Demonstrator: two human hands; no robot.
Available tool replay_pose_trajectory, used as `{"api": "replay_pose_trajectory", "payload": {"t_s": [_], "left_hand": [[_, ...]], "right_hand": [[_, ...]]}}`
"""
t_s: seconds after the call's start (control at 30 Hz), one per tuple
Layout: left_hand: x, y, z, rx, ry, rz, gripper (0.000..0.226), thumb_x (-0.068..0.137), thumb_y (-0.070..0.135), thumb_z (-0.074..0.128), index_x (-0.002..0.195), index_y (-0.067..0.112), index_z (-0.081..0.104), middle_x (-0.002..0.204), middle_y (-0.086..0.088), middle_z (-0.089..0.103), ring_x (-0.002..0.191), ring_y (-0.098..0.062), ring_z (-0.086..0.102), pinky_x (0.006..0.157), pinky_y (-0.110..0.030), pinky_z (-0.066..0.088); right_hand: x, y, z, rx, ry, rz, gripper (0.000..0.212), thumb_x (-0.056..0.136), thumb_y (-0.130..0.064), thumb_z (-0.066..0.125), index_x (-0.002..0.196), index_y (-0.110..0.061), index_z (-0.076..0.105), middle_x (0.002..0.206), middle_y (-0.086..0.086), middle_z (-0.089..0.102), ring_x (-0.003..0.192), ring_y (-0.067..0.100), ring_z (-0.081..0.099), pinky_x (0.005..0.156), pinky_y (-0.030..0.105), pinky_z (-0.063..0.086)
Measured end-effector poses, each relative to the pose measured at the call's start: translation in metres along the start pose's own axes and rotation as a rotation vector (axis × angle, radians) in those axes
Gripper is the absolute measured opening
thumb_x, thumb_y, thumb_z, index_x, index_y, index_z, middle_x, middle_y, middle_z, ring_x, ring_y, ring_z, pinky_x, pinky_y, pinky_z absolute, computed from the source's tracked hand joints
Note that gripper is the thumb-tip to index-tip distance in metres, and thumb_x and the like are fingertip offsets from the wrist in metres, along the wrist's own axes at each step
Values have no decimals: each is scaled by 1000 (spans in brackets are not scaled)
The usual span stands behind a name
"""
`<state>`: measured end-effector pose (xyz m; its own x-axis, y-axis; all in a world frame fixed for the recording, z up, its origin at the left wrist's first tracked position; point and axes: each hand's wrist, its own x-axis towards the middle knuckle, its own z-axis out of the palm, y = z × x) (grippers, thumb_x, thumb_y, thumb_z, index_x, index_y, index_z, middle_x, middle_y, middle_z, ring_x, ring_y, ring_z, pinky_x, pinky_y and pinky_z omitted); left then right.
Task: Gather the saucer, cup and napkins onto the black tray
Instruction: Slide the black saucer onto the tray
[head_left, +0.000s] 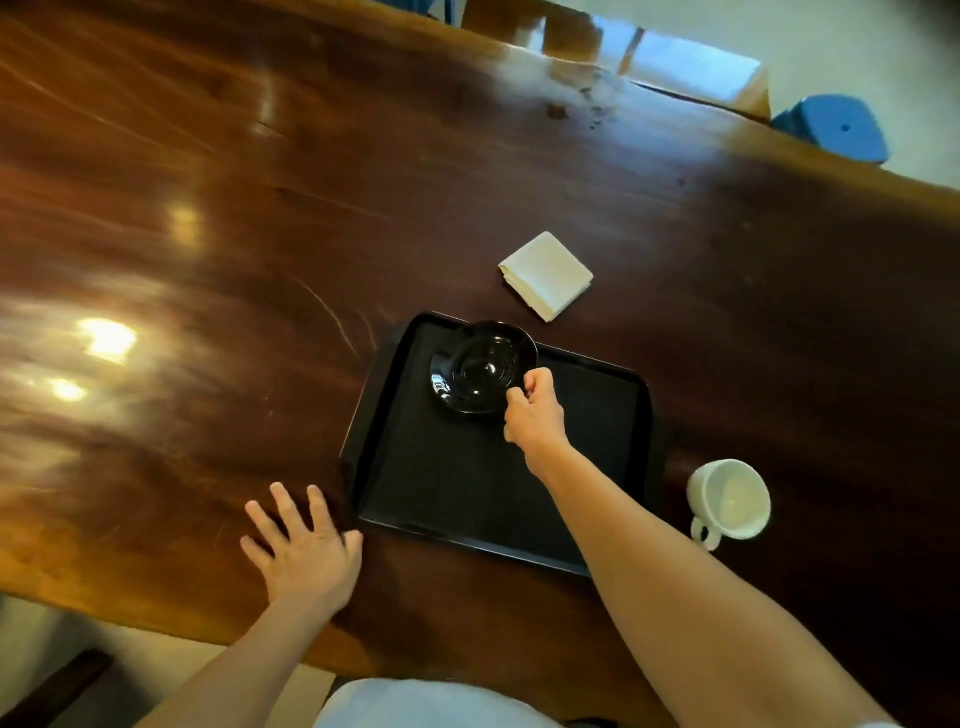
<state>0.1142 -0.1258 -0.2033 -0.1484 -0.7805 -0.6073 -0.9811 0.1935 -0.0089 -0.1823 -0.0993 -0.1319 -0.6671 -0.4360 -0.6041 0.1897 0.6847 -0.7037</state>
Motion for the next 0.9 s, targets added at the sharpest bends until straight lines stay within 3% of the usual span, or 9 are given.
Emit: {"api": "replay_pose_trajectory", "payload": {"t_s": [0.3, 0.43, 0.5, 0.67, 0.9], "left_hand": [[-2, -5, -4, 16, -5, 23, 82, 94, 63, 30, 159, 24, 0, 167, -15, -14, 150, -45, -16, 119, -60, 2], [-4, -4, -5, 5, 2, 16, 81, 94, 62, 33, 159, 25, -1, 167, -14, -13, 151, -44, -14, 120, -58, 5], [-7, -3, -7, 9, 3, 14, 82, 95, 61, 34, 159, 25, -2, 167, -13, -12, 152, -44, -11, 120, -58, 8], [-23, 6, -11, 13, -20, 5, 83, 96, 58, 38, 159, 24, -2, 168, -14, -9, 152, -45, -6, 120, -57, 14], [-58, 48, -3, -28, -50, -71, 84, 97, 52, 42, 158, 14, -2, 167, -17, -7, 151, -48, -4, 120, -57, 15]], "right_hand": [[6, 20, 16, 40, -74, 89, 27, 96, -6, 40, 85, -30, 35, 80, 4, 47, 58, 12, 40, 39, 18, 36], [9, 21, 15, 83, -127, 168, 23, 98, -2, 39, 100, -25, 41, 85, 7, 50, 65, 15, 43, 39, 21, 36], [9, 21, 11, 115, -148, 189, 26, 99, -1, 42, 108, -25, 48, 92, 9, 56, 70, 16, 50, 44, 23, 42], [-3, 27, -18, 157, -201, 221, 17, 97, -3, 50, 95, -15, 61, 105, 11, 63, 76, 19, 61, 62, 30, 53], [-30, 76, -108, 167, 61, 293, 7, 99, -14, 54, 101, -18, 60, 103, 9, 66, 75, 18, 64, 66, 31, 56]]}}
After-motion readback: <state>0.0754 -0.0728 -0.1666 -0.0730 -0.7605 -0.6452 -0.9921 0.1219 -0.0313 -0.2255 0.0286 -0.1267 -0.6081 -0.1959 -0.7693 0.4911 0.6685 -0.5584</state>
